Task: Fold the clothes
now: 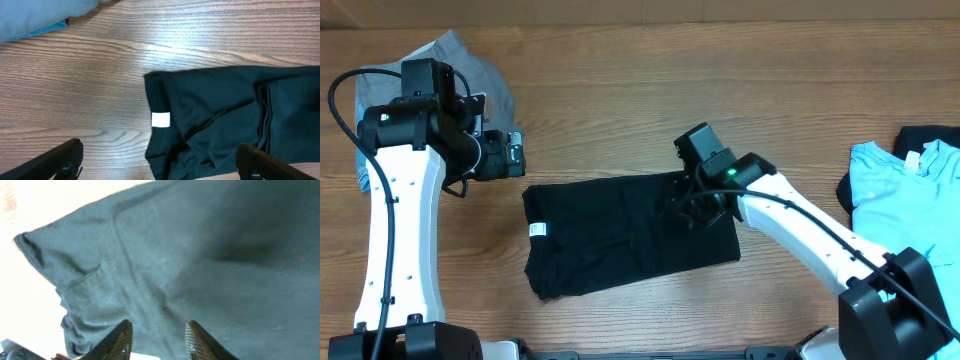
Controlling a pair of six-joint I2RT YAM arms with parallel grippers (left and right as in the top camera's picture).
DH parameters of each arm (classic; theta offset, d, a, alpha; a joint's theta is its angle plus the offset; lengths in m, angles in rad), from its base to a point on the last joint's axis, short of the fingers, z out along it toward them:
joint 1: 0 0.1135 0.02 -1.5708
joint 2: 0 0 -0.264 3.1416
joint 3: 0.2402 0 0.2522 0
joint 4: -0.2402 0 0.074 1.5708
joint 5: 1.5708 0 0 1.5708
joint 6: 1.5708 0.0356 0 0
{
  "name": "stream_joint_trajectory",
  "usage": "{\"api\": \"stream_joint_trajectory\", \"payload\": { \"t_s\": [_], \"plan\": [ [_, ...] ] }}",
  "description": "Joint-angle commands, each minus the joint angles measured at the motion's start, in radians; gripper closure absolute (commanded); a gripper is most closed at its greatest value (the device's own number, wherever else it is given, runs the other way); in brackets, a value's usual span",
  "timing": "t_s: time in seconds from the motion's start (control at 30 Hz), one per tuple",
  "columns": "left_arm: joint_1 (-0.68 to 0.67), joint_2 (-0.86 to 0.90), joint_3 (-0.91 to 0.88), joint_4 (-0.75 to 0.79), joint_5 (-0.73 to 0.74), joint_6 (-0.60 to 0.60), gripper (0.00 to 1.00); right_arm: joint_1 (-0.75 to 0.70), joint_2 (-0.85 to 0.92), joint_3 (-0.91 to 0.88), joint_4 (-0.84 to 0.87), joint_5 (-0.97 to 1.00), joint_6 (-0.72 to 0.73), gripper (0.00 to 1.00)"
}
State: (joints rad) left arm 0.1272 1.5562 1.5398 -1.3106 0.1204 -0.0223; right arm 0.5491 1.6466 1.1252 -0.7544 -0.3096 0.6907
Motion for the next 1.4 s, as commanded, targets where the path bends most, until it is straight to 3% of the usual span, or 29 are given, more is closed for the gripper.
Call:
{"api": "stream_joint_trajectory", "payload": {
  "t_s": [0.0, 0.07, 0.33, 0.5, 0.67, 0.97, 1.17, 1.37],
  "plan": [
    [0.01, 0.001, 0.026, -0.003, 0.011, 0.027, 0.0, -0.06, -0.017, -0.001, -0.026, 0.01, -0.044, 0.78],
    [0.01, 0.001, 0.026, -0.004, 0.018, 0.027, 0.0, -0.063, -0.009, -0.011, -0.041, 0.01, -0.044, 0.84],
    [0.012, 0.002, -0.064, -0.021, 0.045, 0.026, 0.0, -0.007, 0.02, -0.077, -0.025, -0.006, -0.036, 0.82],
    [0.036, 0.01, -0.27, 0.1, 0.127, 0.015, 0.0, -0.007, 0.021, -0.077, -0.025, -0.005, -0.037, 0.76],
    [0.037, 0.069, -0.468, 0.263, 0.237, 0.005, 0.0, -0.007, 0.047, -0.078, -0.006, -0.006, -0.036, 0.76],
    [0.036, 0.261, -0.565, 0.415, 0.243, 0.007, 0.01, -0.007, 0.102, -0.078, 0.001, -0.006, -0.036, 0.77],
    [0.035, 0.355, -0.604, 0.449, 0.4, 0.227, 0.05, -0.007, 0.102, -0.078, 0.003, -0.006, -0.036, 0.77],
    [0.035, 0.372, -0.648, 0.481, 0.519, 0.37, 0.08, -0.007, 0.102, -0.078, 0.009, -0.006, -0.037, 0.78]
  ]
}}
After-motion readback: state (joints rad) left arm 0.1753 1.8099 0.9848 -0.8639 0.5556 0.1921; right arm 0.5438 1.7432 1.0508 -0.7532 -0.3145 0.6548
